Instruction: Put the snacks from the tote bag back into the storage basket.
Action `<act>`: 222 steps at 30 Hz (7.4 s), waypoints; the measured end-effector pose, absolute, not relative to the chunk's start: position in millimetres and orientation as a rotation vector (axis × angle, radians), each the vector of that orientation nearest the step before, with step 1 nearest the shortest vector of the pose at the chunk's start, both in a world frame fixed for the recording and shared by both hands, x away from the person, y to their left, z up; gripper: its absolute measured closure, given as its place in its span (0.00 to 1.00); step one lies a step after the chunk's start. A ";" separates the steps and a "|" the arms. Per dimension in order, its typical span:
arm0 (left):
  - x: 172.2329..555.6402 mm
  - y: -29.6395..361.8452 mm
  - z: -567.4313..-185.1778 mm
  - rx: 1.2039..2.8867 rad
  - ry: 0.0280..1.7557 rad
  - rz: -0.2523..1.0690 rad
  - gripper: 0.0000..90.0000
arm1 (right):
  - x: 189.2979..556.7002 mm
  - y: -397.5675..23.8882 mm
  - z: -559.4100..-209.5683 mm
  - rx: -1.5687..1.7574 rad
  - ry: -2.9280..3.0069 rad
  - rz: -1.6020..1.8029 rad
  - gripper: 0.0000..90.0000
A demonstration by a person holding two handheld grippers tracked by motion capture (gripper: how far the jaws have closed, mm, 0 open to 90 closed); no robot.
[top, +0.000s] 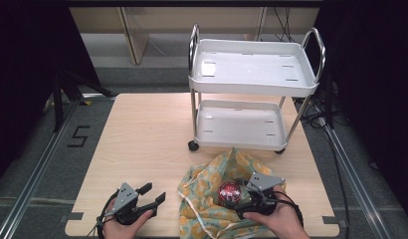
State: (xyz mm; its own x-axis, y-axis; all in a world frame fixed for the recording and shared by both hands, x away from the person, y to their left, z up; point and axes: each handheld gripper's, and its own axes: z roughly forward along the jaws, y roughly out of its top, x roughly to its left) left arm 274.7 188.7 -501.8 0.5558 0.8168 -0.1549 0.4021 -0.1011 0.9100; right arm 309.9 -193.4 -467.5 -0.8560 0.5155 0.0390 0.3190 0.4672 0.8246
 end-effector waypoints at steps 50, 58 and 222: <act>274.3 187.2 -501.6 1.726 1.016 0.483 0.41 | 311.5 -184.4 -487.8 0.708 2.477 1.247 0.29; 274.3 187.8 -501.2 1.715 1.017 0.487 0.41 | 310.8 -185.2 -483.6 0.706 2.459 1.269 0.29; 274.8 191.0 -502.1 1.686 1.058 0.503 0.41 | 343.3 -190.5 -389.3 0.781 2.166 1.434 0.29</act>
